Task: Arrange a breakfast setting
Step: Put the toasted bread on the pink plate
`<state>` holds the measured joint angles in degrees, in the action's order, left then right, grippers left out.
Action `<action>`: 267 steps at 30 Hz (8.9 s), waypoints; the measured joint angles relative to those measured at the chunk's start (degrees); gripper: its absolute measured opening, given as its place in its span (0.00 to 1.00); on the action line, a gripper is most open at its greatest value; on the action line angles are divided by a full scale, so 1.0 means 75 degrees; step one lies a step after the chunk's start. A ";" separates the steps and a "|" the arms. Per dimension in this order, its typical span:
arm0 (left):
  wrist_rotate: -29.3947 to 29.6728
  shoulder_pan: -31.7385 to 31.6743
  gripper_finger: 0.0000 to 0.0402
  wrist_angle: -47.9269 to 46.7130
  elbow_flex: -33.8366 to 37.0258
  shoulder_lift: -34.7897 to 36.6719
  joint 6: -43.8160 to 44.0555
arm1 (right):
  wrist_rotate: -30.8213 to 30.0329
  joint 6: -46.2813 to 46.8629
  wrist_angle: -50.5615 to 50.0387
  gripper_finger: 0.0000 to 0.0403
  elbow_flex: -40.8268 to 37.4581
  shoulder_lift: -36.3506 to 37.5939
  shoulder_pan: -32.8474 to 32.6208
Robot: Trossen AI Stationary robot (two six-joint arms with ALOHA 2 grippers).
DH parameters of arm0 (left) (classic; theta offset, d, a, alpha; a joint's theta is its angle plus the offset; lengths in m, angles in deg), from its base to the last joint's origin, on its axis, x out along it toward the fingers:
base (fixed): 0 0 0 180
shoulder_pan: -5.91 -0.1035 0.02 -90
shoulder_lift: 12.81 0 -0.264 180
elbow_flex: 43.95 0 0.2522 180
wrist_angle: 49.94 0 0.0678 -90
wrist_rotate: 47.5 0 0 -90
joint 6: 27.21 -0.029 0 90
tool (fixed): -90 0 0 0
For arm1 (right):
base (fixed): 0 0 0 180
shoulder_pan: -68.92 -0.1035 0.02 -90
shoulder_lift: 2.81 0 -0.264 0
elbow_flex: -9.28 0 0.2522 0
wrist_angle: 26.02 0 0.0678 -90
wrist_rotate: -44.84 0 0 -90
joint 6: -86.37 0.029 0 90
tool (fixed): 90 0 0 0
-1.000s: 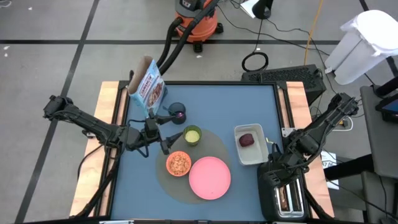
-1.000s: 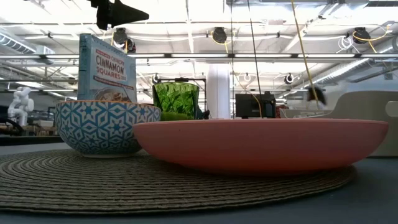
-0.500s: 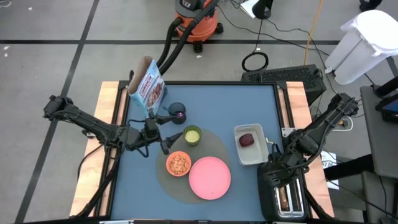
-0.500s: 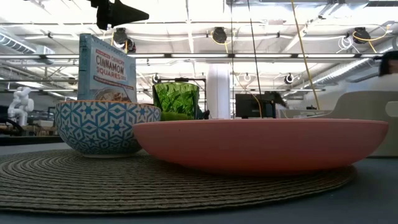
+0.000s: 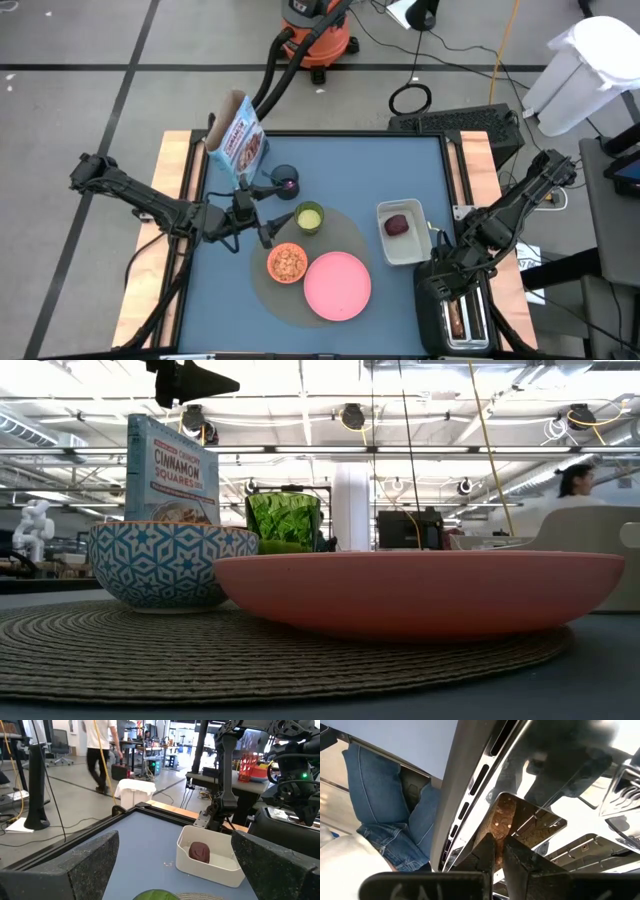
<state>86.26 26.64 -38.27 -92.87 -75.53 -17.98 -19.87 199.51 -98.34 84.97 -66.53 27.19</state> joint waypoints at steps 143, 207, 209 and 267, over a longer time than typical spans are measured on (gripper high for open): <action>-0.4498 -0.0717 0.98 0.0687 -0.7003 -0.7390 -0.1567 | -0.1972 -0.0460 0.1424 0.17 0.0007 0.0576 0.0003; -0.4498 -0.0644 0.98 0.0573 -0.7000 -0.7392 -0.1515 | -0.2305 -0.1916 0.1401 0.25 -0.0002 0.0734 0.0009; -0.4498 -0.0644 0.98 0.0573 -0.7000 -0.7392 -0.1515 | -0.2426 -0.2023 0.1404 0.25 -0.0002 0.0731 0.0011; -0.4413 -0.0662 0.98 0.0573 -0.7000 -0.7392 -0.1189 | -0.2404 -0.4221 0.1371 0.58 0.0001 0.1112 0.0012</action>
<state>53.16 21.68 -33.97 -145.37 -130.98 -26.90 -37.90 167.85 -88.05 84.97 -58.19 27.28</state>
